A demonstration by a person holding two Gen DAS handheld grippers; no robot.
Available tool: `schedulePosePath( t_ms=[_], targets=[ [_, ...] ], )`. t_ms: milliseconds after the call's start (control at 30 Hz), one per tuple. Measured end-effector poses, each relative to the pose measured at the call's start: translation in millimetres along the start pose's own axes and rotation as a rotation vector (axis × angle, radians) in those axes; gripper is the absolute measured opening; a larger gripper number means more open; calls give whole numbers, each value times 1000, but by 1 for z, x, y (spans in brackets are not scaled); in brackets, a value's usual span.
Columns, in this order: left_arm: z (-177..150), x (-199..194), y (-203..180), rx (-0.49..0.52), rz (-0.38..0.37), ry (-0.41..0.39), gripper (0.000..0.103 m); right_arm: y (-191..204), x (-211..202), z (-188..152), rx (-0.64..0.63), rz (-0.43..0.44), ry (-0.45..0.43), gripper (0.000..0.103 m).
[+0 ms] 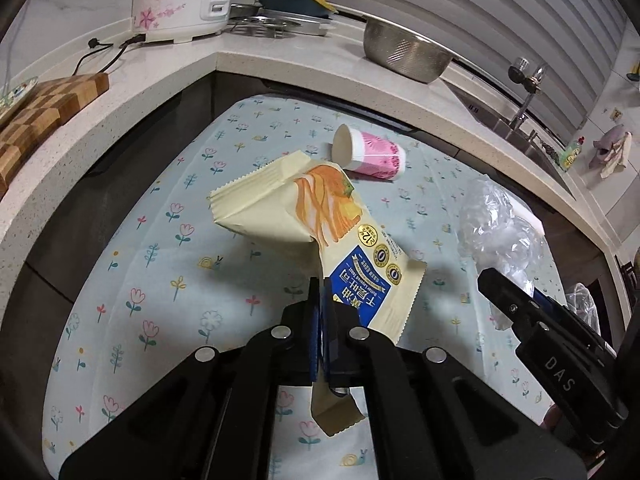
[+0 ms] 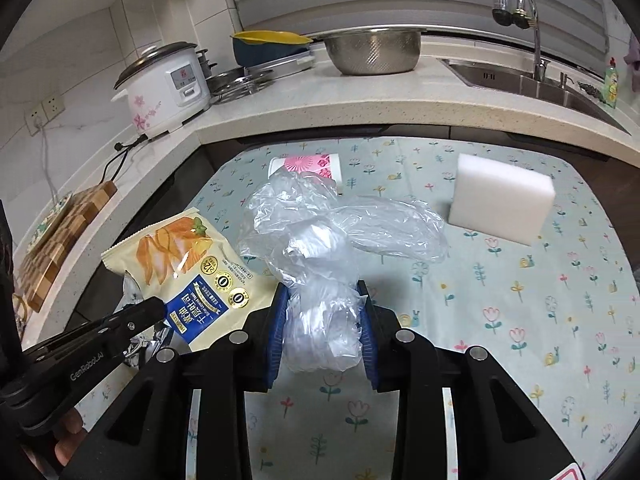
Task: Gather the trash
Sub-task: 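Grasp the clear plastic bag with the right tool while the left grasps the yellow snack bag, then carry the snack bag and clear bag over the bin and release both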
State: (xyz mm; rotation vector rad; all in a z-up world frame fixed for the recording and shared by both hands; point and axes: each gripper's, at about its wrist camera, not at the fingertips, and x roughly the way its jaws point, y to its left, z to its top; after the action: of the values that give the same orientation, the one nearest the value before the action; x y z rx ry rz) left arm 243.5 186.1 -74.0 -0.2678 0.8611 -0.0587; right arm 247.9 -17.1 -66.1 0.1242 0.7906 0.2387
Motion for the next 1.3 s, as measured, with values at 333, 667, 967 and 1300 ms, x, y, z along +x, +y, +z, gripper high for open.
schedulePosePath(
  t_ms=[333, 667, 967, 1300],
  targets=[
    [-4, -44, -75, 106, -58, -58, 0, -51, -74, -2, 64, -49, -94, 31],
    [-21, -74, -161, 243, -129, -90, 0, -115, -136, -16, 147, -110, -165, 31],
    [-43, -84, -231, 348, -184, -91, 0, -178, -181, -36, 230, -174, -210, 31],
    [-67, -85, -294, 444, -233, -73, 0, -236, -213, -58, 313, -229, -236, 31]
  ],
)
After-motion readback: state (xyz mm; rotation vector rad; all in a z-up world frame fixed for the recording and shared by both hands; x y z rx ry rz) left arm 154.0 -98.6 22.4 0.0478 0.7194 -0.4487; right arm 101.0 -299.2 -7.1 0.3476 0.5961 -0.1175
